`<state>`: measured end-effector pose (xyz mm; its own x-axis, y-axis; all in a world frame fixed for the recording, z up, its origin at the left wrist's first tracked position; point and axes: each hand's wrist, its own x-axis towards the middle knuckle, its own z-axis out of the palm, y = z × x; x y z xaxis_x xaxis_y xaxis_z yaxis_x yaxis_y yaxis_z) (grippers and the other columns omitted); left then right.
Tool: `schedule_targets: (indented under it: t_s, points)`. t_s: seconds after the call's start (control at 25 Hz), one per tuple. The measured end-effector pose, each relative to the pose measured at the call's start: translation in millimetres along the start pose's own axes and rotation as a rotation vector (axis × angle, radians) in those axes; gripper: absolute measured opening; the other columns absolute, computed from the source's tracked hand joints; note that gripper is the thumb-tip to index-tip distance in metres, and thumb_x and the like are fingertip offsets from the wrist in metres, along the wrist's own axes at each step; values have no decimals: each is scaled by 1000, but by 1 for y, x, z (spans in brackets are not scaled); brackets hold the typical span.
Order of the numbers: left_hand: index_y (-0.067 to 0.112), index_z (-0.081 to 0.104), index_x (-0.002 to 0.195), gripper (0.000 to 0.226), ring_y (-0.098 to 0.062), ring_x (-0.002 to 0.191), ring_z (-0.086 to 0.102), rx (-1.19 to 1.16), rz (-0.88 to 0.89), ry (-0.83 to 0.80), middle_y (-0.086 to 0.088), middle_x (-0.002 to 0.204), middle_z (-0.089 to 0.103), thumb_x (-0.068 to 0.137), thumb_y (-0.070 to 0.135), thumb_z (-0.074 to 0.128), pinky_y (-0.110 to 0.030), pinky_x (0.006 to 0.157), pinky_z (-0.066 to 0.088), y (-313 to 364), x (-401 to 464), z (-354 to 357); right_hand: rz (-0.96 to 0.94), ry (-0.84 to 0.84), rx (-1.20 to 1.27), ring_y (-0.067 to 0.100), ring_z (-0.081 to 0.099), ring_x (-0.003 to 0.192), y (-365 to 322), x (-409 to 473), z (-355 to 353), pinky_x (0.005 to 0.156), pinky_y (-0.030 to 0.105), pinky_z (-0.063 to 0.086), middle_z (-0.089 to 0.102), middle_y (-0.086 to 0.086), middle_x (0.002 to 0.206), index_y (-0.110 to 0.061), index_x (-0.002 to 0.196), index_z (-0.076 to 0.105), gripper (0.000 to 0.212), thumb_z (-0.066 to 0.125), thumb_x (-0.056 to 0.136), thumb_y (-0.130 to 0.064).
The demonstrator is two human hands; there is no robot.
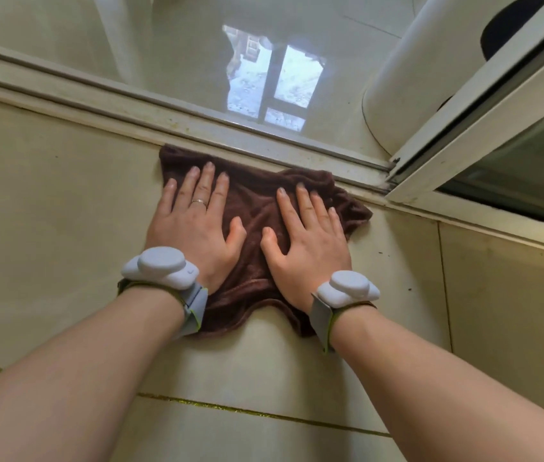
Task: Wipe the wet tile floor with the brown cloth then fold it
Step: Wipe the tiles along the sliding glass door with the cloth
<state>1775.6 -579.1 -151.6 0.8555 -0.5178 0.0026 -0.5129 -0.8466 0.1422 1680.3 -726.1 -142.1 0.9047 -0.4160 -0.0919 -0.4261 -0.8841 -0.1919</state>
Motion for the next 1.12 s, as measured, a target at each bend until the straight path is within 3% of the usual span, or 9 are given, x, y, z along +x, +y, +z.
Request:
schedule_targets:
  t_s: [0.2, 0.48, 0.64, 0.84, 1.12]
  points:
    - [14, 31, 159, 74, -23, 155, 21, -40, 106, 39, -7, 166, 25, 94, 50, 24, -46, 125, 12, 19, -51, 5, 66, 20, 34, 11, -6, 159, 16, -60, 0, 129, 36, -7, -2, -8, 173, -41, 164, 10, 78, 13, 90, -66]
    - [12, 34, 157, 72, -24, 155, 22, -39, 247, 51, -9, 166, 26, 94, 46, 37, -49, 124, 19, 47, -122, 10, 144, 115, 24, 18, 13, 159, 41, -148, 13, 128, 38, 4, 19, 0, 171, -33, 162, 29, 73, 36, 94, -59]
    - [14, 34, 157, 73, -23, 155, 22, -33, 257, 51, -8, 166, 27, 93, 48, 37, -48, 125, 19, 47, -112, 11, 130, 119, -4, 18, 12, 159, 45, -139, 12, 128, 40, 6, 16, -1, 172, -34, 162, 26, 74, 35, 93, -60]
    - [17, 37, 156, 71, -22, 154, 25, -25, 247, 64, -7, 163, 33, 94, 50, 32, -46, 124, 14, 59, -65, 13, 160, 37, -30, 14, -4, 160, 57, -90, -4, 129, 37, -4, 1, -3, 174, -37, 163, 11, 81, 15, 89, -67]
    - [21, 31, 159, 74, -20, 154, 24, -36, 223, 106, -3, 167, 23, 92, 52, 24, -44, 126, 13, 72, 13, 21, 176, 101, -15, 16, 3, 160, 68, -17, -8, 130, 39, 0, 7, 0, 174, -33, 163, 20, 83, 15, 87, -64]
